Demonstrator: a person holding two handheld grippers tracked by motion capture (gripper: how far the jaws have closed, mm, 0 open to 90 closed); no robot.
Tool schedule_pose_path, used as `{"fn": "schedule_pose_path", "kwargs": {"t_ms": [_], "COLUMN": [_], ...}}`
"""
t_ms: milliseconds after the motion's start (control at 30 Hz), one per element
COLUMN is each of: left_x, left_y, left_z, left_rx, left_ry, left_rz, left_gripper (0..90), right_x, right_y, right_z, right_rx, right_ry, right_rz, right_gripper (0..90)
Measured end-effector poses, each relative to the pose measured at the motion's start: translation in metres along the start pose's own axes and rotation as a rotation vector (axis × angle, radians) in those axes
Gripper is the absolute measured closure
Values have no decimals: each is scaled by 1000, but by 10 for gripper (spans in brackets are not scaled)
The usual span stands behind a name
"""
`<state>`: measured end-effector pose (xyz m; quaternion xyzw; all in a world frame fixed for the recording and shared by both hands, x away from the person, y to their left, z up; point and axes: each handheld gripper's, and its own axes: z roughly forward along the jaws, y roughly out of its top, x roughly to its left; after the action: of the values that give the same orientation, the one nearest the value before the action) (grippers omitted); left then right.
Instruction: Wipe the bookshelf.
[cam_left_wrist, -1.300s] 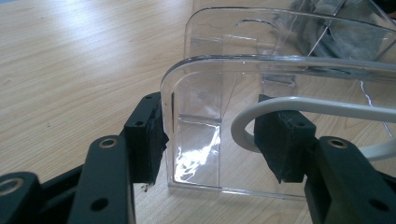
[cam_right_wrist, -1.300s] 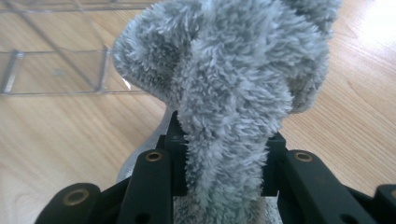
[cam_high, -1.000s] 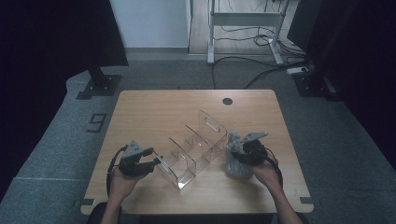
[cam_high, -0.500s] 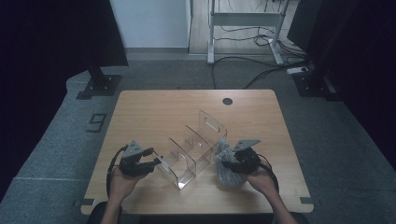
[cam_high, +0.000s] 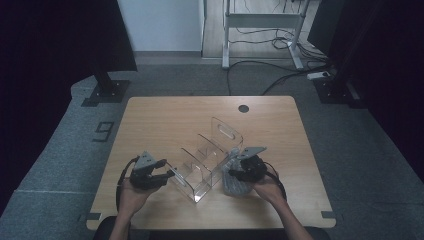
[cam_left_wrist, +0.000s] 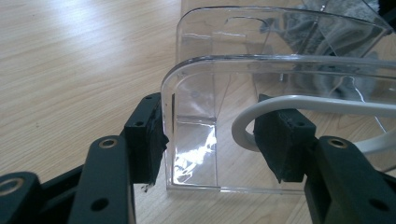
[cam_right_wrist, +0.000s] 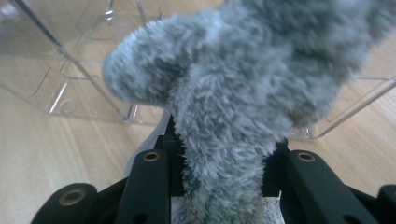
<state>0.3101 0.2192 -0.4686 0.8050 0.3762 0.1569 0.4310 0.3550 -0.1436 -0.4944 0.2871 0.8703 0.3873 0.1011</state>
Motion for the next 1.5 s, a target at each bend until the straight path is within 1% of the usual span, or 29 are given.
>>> {"fn": "schedule_pose_path", "kwargs": {"t_ms": [67,167,367,433,533,600,633,667,733,833,1000,1133,1300,1500], "left_x": [0,0,1,1,2,2,2,2,2,2,3,3,3,4], "left_y": [0,1,2,2,2,2,2,2,2,2,2,2,1,0], "left_z": [1,2,2,3,3,4,4,4,4,4,4,4,4,4], "left_rx": [-3,-4,-4,-3,-5,-7,-7,-9,-9,-10,-14,-16,-20,-29], "left_ry": [1,4,9,10,12,14,14,15,16,16,19,23,27,21], "left_rz": [-3,-4,-7,-7,-9,-9,-9,-11,-12,-13,-15,-18,-20,-21], "left_gripper": [445,446,446,446,445,445,445,445,445,445,444,443,442,441], "right_x": [0,-3,-3,-2,-4,-4,-4,-4,-4,-4,-3,-3,-4,-4], "right_y": [2,3,5,5,4,3,3,0,0,-1,0,1,-1,-5], "right_z": [3,5,12,19,24,30,30,35,38,38,37,31,17,-1], "right_rx": [0,-4,15,32,51,75,75,95,106,106,117,127,107,76], "right_ry": [-14,-15,-21,-31,-32,-36,-36,-40,-41,-43,-52,-59,-54,-60], "right_rz": [-7,-5,-18,-24,-25,-25,-25,-21,-18,-9,-14,-18,6,8], "right_gripper": [646,657,666,667,667,667,667,668,669,668,661,651,649,655]}}
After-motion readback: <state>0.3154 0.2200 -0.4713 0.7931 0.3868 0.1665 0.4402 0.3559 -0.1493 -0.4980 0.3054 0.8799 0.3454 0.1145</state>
